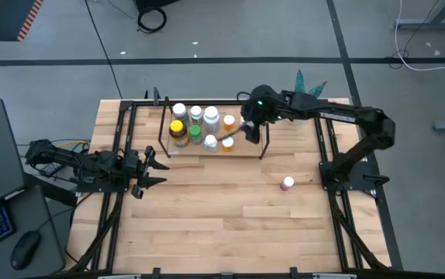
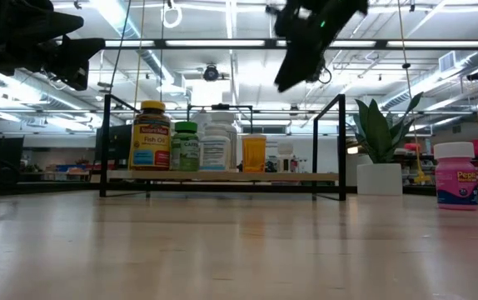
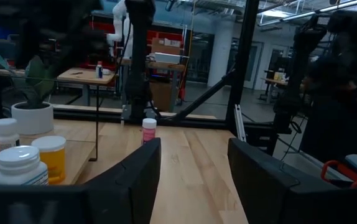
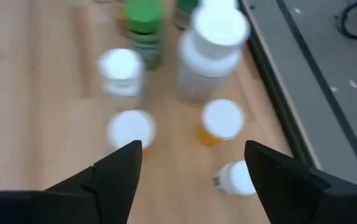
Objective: Pick and place medicine bottles onto shelf by color
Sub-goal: Put the pink medicine bottle on the shelf aligned with the other white pill bottles
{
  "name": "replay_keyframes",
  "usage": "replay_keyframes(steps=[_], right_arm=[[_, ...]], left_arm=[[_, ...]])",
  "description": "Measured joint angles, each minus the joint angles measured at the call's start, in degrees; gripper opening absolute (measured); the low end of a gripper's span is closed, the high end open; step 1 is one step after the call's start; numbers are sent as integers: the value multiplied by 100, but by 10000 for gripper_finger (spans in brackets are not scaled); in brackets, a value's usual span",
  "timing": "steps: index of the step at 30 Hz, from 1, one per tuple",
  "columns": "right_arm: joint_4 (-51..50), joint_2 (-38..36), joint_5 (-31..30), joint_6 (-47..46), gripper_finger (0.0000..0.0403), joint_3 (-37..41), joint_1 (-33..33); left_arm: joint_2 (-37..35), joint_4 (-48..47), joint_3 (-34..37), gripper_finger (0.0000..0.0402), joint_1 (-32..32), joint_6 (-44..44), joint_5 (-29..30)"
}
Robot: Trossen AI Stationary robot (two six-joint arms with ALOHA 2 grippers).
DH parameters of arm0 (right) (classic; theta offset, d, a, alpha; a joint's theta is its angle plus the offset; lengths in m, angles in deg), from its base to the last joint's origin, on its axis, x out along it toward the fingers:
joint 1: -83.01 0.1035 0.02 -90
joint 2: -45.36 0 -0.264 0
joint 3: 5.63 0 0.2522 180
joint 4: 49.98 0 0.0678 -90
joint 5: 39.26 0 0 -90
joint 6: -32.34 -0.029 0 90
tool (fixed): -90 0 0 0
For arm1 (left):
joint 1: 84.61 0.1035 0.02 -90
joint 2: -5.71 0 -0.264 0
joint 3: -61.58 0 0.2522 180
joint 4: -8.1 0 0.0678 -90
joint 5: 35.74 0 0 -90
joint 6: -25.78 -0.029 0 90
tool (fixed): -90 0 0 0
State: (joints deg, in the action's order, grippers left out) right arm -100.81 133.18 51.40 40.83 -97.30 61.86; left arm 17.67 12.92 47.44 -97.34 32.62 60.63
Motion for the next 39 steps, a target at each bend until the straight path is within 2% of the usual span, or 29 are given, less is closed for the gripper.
replay_keyframes(steps=[7, 13, 18, 28, 36, 39], right_arm=[[-775, -810, 240, -647, 285, 100, 1122], [-1423, -971, 188, -1902, 277, 589, 2179], [-1735, -1147, -73, -2928, 272, 1267, 2750], [-1742, -1960, -482, -4664, 291, 2763, 3006], [-1642, -1960, -498, -5083, 321, 3300, 3008], [-1418, -1953, -294, -5164, 328, 3459, 3006]], left_arm=[[2, -2, -2, 199, 0, 1, 0], [0, -2, 0, 193, 2, -1, 0], [0, -2, -2, 197, 2, 1, -1], [0, -1, 0, 193, 0, -1, -1], [2, -2, -2, 198, 0, -1, 0], [2, -2, -2, 195, 0, 1, -2]])
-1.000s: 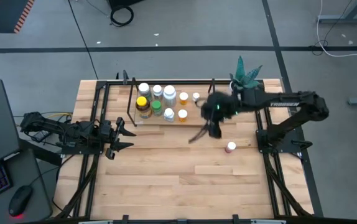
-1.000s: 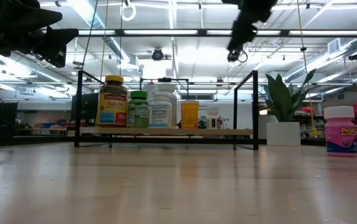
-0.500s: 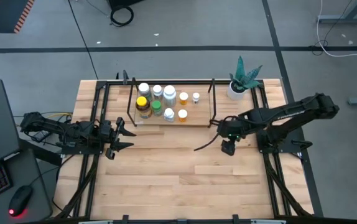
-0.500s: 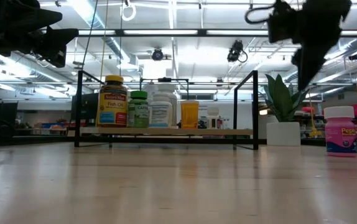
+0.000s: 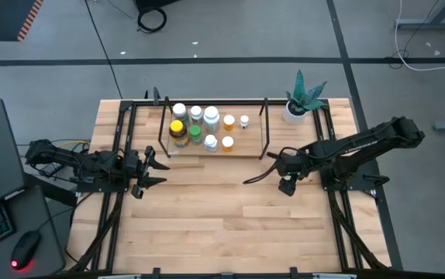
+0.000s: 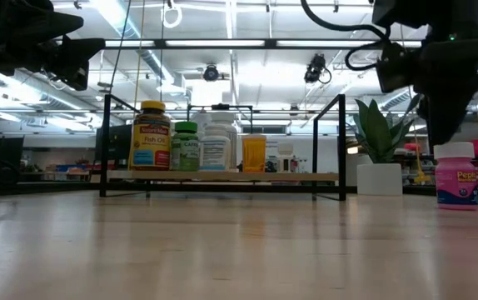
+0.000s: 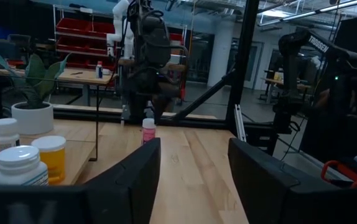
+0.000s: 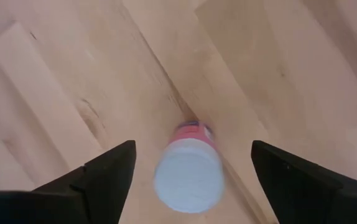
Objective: Pick and place medicine bottles onto shelf by color
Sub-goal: Put the pink medicine bottle on the shelf aligned with the other white pill bottles
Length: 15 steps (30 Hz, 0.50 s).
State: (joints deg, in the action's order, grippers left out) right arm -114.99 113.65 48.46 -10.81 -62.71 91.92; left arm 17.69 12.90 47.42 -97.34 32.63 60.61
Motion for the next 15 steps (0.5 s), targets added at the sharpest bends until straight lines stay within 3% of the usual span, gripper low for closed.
replay_keyframes(steps=[8, 15], right_arm=[[219, 0, 59, -127, 324, 319, -2], [617, 4, 38, -270, 298, 733, 2]], left_arm=[[-1, 2, 2, 197, 1, -2, 2], [-1, 2, 2, 194, 0, -1, 2]])
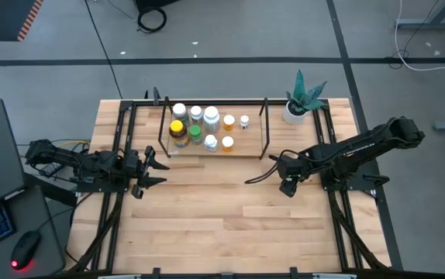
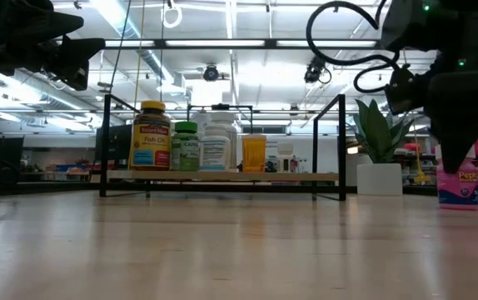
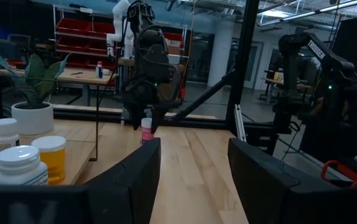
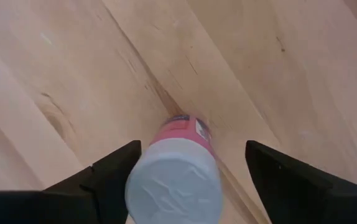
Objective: Pick and place medicine bottles onto shelf by color
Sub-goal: Put the pink medicine bottle on the shelf aligned with the other white pill bottles
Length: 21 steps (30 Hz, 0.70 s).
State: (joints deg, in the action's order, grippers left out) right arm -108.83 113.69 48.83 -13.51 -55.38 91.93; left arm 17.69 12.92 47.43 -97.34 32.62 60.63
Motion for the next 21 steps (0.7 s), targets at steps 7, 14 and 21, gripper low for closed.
replay_keyframes(steps=[7, 14, 21], right_arm=[[35, 0, 52, -89, 230, 44, -2], [9, 1, 184, -263, 178, -1, -7], [63, 164, -62, -132, 185, -487, -32]], left_arm=[[-1, 1, -1, 197, 0, 1, -2], [1, 1, -2, 195, 0, 1, 0], [1, 0, 0, 196, 0, -2, 0]])
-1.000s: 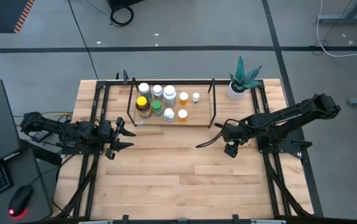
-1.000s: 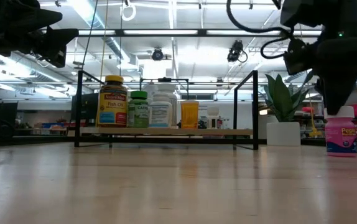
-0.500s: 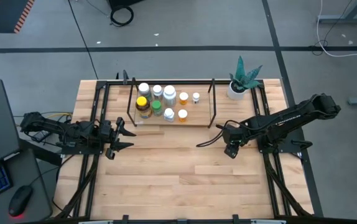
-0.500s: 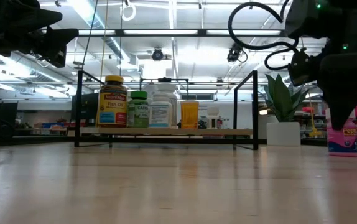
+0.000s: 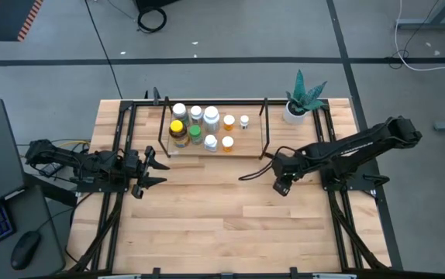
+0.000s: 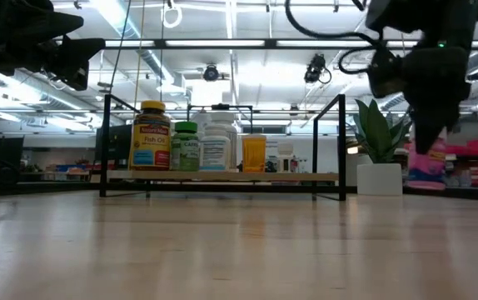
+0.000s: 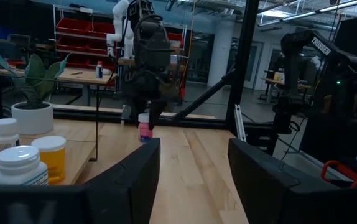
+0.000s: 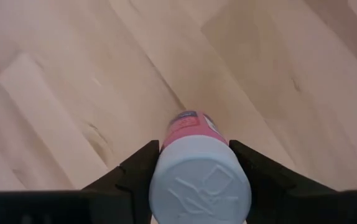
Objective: Pick and place medicine bottles onto shelf by color
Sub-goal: Put the pink medicine bottle on the shelf aligned with the other white pill bottles
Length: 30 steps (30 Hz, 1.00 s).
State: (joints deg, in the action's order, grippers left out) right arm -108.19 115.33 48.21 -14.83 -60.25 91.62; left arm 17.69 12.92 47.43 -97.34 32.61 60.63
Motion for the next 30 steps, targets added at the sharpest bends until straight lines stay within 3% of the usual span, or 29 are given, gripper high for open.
replay_keyframes(steps=[6, 18, 25, 30], right_arm=[[-53, 921, -39, 538, 187, -862, 104], [-854, 2942, -103, 2428, 188, -3745, -85], [-1773, 3759, -439, 3607, 188, -5178, -492], [-2025, 4033, -584, 4278, 189, -5611, -991]], left_arm=[[0, -1, -2, 197, 2, 2, -2], [-1, 0, -1, 199, 0, 1, 0], [0, 0, 0, 193, 0, 0, 0], [0, -1, -1, 197, 1, 1, -2]])
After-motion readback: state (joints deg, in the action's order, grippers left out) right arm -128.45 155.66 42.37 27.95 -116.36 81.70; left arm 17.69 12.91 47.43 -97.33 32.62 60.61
